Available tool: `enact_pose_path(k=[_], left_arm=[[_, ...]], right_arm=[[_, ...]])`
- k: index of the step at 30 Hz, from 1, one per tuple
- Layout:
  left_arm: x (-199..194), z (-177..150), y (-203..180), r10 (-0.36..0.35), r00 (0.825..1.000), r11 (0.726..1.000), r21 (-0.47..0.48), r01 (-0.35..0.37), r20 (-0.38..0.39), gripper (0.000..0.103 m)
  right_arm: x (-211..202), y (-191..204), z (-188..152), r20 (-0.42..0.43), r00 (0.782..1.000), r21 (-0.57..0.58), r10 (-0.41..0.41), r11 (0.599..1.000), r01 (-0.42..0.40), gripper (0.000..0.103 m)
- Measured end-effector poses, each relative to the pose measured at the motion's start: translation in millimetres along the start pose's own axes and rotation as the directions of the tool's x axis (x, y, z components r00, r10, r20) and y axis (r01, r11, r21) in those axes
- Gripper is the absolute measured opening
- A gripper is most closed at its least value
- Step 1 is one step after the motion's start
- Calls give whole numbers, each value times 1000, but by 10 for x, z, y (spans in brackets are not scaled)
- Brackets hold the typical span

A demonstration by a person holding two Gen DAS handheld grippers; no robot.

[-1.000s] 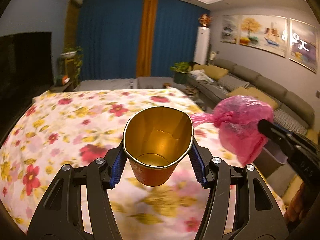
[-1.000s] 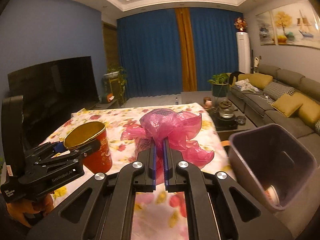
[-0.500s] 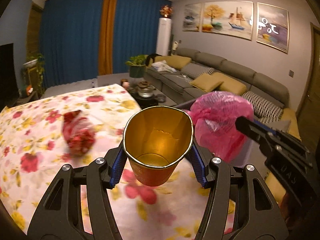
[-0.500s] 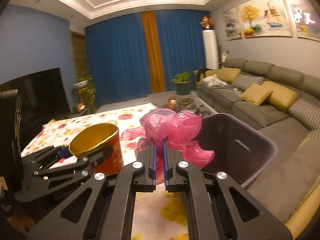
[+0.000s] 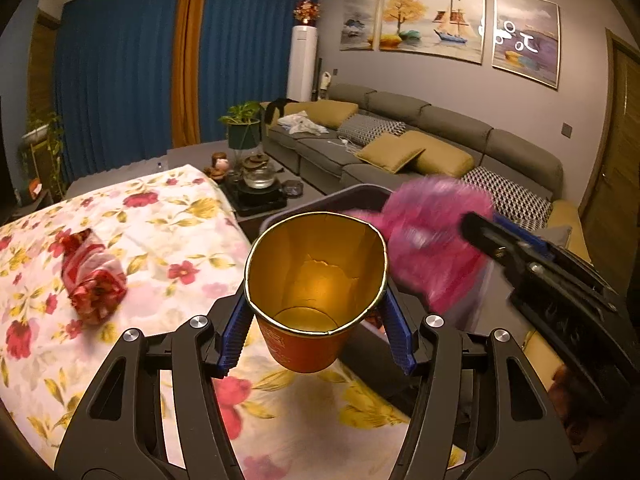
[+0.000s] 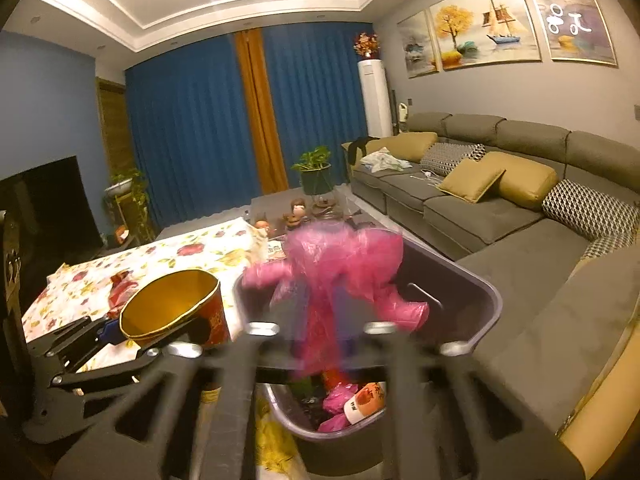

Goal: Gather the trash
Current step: 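Open the right tool dropping the pink bag while the left tool lowers the red cup into the bin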

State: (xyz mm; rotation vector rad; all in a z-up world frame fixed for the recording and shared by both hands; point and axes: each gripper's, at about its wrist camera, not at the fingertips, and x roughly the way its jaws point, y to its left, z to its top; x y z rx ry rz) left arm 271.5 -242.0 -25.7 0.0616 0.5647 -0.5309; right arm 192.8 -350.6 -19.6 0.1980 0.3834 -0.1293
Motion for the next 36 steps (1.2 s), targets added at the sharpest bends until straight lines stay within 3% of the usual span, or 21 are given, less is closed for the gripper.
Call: enact_pose_path(k=[1, 18, 30, 36], left_arm=[[24, -2, -4, -2, 1000, 1000, 1, 2, -3, 58], [168, 101, -155, -36, 999, 999, 13, 36, 10, 58], [379, 68, -224, -79, 996, 997, 14, 80, -31, 59], [423, 55, -146, -74, 996, 997, -16, 73, -45, 67]], right_arm=[[-13, -25, -12, 15, 1000, 3, -14, 1000, 14, 61], [-1, -262, 23, 34, 995, 46, -91, 995, 90, 62], [-11, -319, 19, 35, 993, 60, -115, 992, 112, 62], [-21, -316, 22, 38, 993, 56, -116, 992, 113, 64]])
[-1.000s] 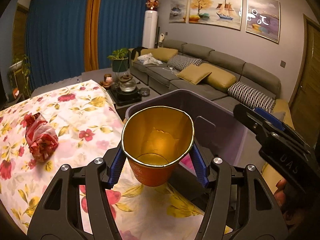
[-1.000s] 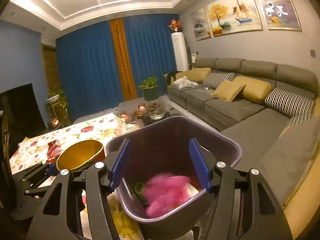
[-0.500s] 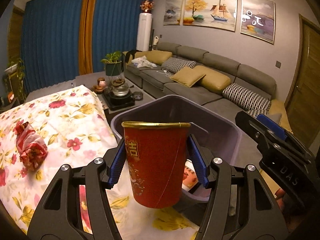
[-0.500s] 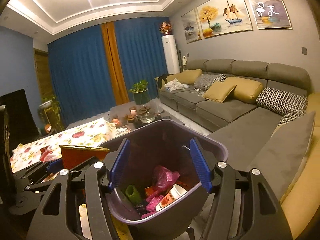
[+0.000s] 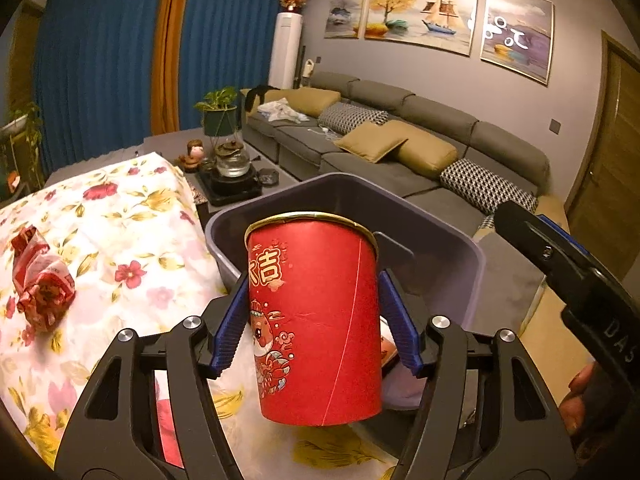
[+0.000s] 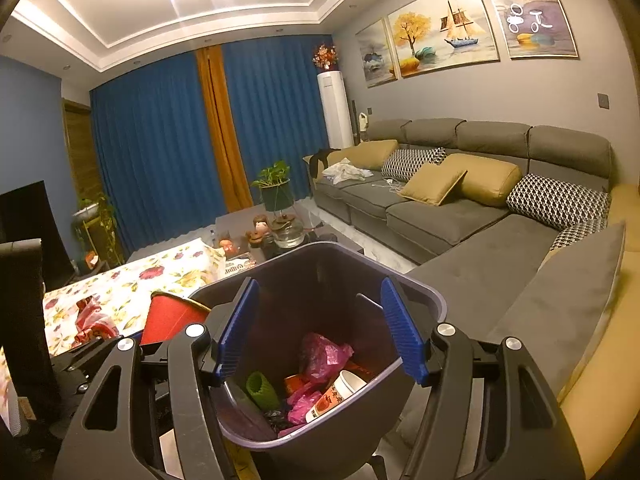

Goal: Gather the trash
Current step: 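Open the right tool dropping the pink bag while the left tool lowers the red cup into the bin, then move the left tool back over the table toward the red-and-clear wrapper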

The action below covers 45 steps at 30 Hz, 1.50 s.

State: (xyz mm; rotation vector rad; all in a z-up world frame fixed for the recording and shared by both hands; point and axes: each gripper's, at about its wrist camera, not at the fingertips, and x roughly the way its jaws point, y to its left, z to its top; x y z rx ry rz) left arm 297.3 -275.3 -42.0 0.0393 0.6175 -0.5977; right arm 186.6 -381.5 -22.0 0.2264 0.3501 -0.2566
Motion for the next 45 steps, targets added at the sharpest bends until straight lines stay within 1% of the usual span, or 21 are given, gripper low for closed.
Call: enact_pose_path(k=[3, 6, 8, 12, 16, 26, 34, 38, 45], left_arm=[[-28, -5, 55, 7, 1000, 1000, -25, -6, 8, 78], [-79, -11, 111, 8, 1000, 999, -53, -7, 20, 85], [-91, -15, 125, 3, 1000, 998, -60, -2, 22, 86], [-79, -33, 112, -10, 1000, 999, -53, 10, 14, 86], [-101, -66, 152, 4, 1000, 999, -48, -4, 11, 86], [-326, -126, 338, 21, 999, 997, -77, -18, 47, 86], [-472, -137, 446, 46, 996, 995, -91, -39, 74, 86], [-525, -141, 527, 58, 995, 993, -103, -50, 76, 86], [-637, -166, 713, 107, 991, 986, -139, -94, 86, 86]], right_arm=[[0, 4, 2, 1, 1000, -1, 1, 1000, -1, 64], [11, 23, -5, -1, 1000, -8, 3, 1000, -3, 64], [14, 38, -11, -2, 1000, -8, 5, 1000, -5, 64], [23, 60, -8, -8, 1000, -6, 10, 1000, -10, 64], [15, 66, -21, -8, 1000, -12, 7, 1000, -7, 64], [15, 142, -85, -23, 1000, -29, 20, 999, -21, 64], [20, 247, -127, -38, 998, -52, 44, 998, -46, 64], [22, 316, -143, -41, 998, -62, 53, 997, -55, 64], [14, 432, -163, -49, 996, -83, 71, 994, -75, 64]])
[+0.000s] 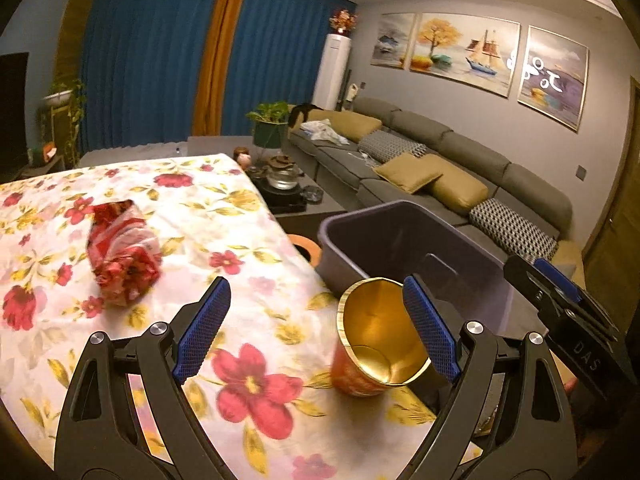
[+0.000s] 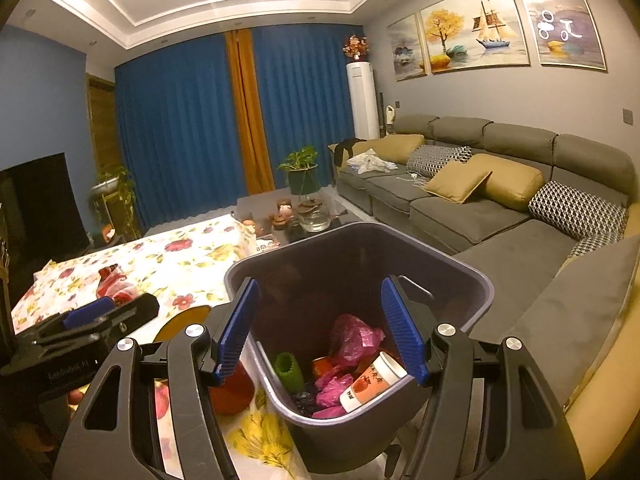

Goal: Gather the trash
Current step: 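Move the left tool back over the table toward the red-and-clear wrapper, then grasp the red-and-clear wrapper with the left tool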

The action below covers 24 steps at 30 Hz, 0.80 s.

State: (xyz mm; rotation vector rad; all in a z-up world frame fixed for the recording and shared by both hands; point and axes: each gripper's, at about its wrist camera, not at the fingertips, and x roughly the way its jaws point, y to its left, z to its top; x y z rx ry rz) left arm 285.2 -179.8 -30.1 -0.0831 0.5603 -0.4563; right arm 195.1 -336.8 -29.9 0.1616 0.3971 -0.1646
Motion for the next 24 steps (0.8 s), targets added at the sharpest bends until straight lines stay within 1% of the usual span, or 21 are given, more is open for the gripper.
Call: enact_pose_path(k=[6, 11, 14, 19, 24], left_arm=[[-92, 52, 325, 100, 995, 995, -11, -100, 27, 86], [-100, 107, 776, 219, 975, 974, -58, -217, 37, 86], [-46, 139, 1034, 268, 963, 960, -90, -265, 25, 86], [165, 173, 1339, 312, 950, 940, -136, -312, -20, 86], [384, 199, 1501, 321, 945, 934, -145, -326, -63, 86]], right_arm=[[9, 147, -29, -12, 999, -27, 30, 999, -30, 64], [29, 319, -67, -25, 998, -51, 62, 997, -63, 64], [51, 420, -86, -34, 997, -63, 76, 995, -78, 64], [93, 552, -111, -54, 994, -76, 96, 992, -100, 64], [98, 678, -129, -63, 992, -101, 110, 988, -116, 64]])
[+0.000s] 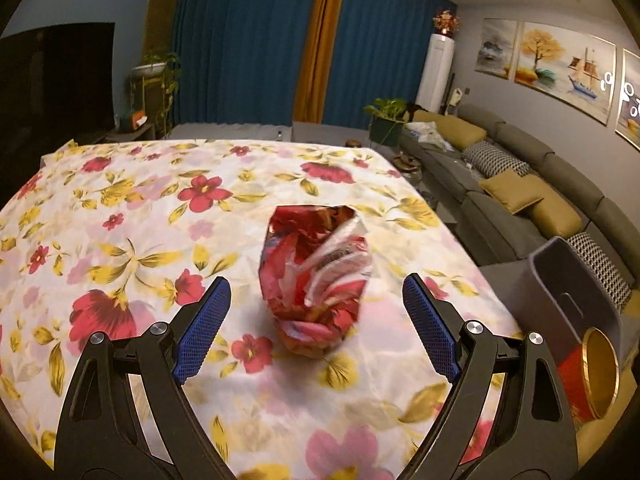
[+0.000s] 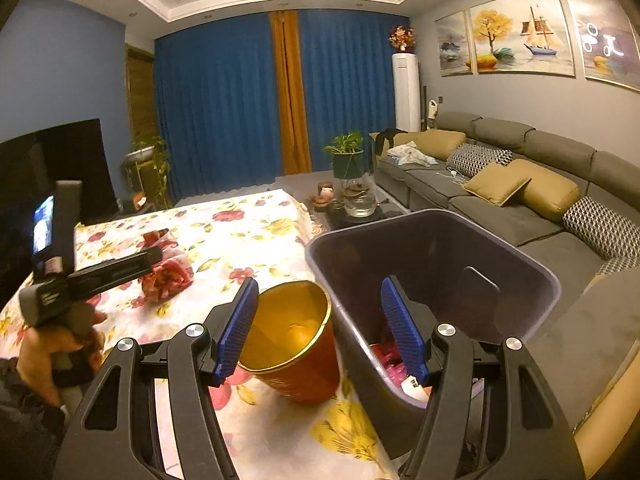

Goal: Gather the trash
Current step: 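Grasp the red-and-clear wrapper with the left tool, then carry the wrapper toward the bin while the right tool grasps the red cup rim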

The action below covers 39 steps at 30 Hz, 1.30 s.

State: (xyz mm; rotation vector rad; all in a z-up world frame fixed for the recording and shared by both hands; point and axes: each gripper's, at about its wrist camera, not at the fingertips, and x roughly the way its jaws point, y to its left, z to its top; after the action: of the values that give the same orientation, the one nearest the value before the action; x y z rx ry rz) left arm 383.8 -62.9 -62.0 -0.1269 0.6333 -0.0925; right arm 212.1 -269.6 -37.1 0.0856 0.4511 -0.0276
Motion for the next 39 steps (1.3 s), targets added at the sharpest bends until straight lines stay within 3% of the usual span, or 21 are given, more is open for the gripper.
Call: enact_pose_path(k=[4, 9, 10, 11, 15, 20, 26, 31, 39], left_arm=[[147, -9, 28, -5, 999, 1000, -5, 5, -34, 81], [305, -9, 53, -58, 993, 998, -15, 57, -106, 51], [314, -6, 55, -63, 992, 998, -13, 62, -107, 49], [312, -7, 44, -79, 991, 997, -6, 79, -107, 38], [286, -27, -22, -87, 991, 996, 28, 90, -100, 21], [96, -82, -115, -83, 995, 993, 85, 87, -54, 17], [-481, -86, -281, -174, 984, 979, 114, 170, 31, 17], [-877, -196, -440, -199, 976, 973, 139, 187, 84, 17], [-998, -342, -535, -210, 975, 971, 133, 198, 76, 18]], right_arm=[[17, 31, -8, -7, 1000, -7, 7, 1000, -7, 64], [49, 52, -35, -21, 1000, -5, 11, 1000, -11, 64], [47, 48, -36, -23, 1000, -5, 11, 1000, -11, 64], [54, 50, -43, -26, 1000, -4, 10, 1000, -11, 64], [60, 75, -60, -35, 999, -1, 10, 1000, -10, 64], [59, 82, -67, -41, 999, 3, 4, 1000, -4, 64], [57, 66, -82, -43, 999, 12, 8, 1000, -7, 63], [94, 56, -104, -59, 998, 25, 2, 1000, 0, 56], [225, 47, -157, -105, 994, 52, -3, 999, 8, 43]])
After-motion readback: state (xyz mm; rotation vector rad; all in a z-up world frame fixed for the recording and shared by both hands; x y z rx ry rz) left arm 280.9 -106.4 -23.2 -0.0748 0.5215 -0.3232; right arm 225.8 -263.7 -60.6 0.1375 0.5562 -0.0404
